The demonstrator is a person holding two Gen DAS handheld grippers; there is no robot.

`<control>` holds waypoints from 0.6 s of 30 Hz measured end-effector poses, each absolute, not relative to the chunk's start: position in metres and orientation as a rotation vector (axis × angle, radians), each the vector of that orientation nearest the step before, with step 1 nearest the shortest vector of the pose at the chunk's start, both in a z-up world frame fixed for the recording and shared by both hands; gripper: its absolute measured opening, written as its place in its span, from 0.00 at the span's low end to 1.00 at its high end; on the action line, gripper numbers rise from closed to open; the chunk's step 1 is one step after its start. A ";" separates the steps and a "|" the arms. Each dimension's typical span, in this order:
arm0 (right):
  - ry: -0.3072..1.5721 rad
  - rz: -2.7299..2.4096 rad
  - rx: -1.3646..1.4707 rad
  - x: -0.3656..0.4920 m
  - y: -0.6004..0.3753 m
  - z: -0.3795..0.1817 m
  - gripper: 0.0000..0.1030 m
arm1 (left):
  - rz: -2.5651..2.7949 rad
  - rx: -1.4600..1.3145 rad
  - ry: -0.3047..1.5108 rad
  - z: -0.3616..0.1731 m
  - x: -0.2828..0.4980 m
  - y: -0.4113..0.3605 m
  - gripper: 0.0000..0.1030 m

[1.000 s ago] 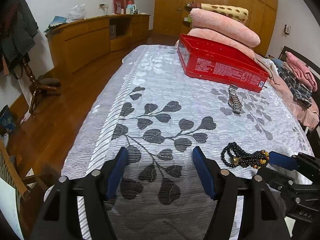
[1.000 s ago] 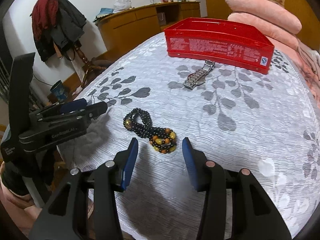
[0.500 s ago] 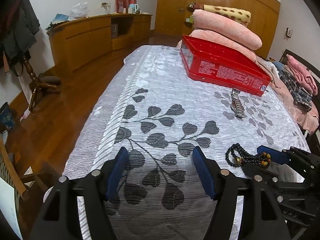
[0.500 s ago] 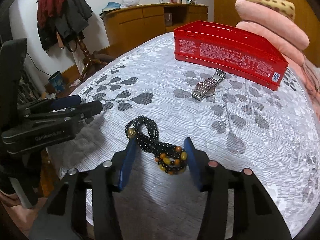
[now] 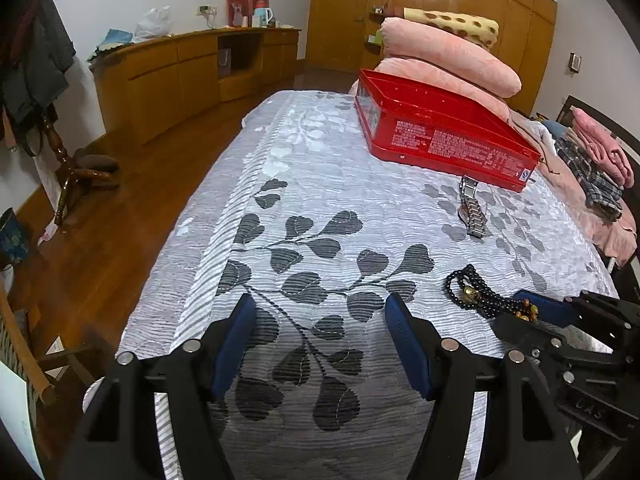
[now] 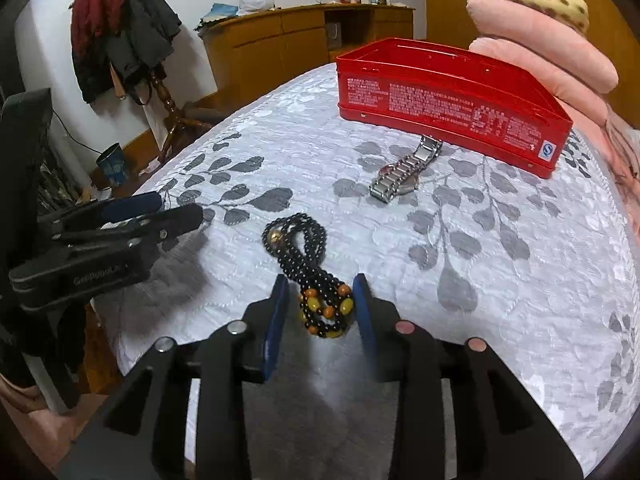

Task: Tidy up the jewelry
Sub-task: 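Grasp the black bead bracelet with right tool while left tool grasps the silver watch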

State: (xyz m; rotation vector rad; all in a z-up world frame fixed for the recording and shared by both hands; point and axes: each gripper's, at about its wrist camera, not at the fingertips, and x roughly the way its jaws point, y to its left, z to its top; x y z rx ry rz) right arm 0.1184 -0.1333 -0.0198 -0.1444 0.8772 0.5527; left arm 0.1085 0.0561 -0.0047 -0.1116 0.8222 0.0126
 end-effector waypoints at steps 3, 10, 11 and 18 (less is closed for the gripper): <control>0.874 0.563 -0.143 0.126 -0.131 -0.022 0.34 | 0.011 -0.113 0.823 -0.005 0.109 0.057 0.64; 0.874 0.535 -0.103 0.133 -0.142 -0.021 0.20 | 0.002 -0.115 0.824 -0.004 0.117 0.053 0.64; 0.873 0.526 -0.095 0.133 -0.145 -0.021 0.19 | -0.001 -0.114 0.825 -0.004 0.118 0.051 0.64; 0.856 0.430 -0.030 0.134 -0.184 -0.012 0.19 | -0.065 -0.100 0.825 -0.002 0.138 0.025 0.64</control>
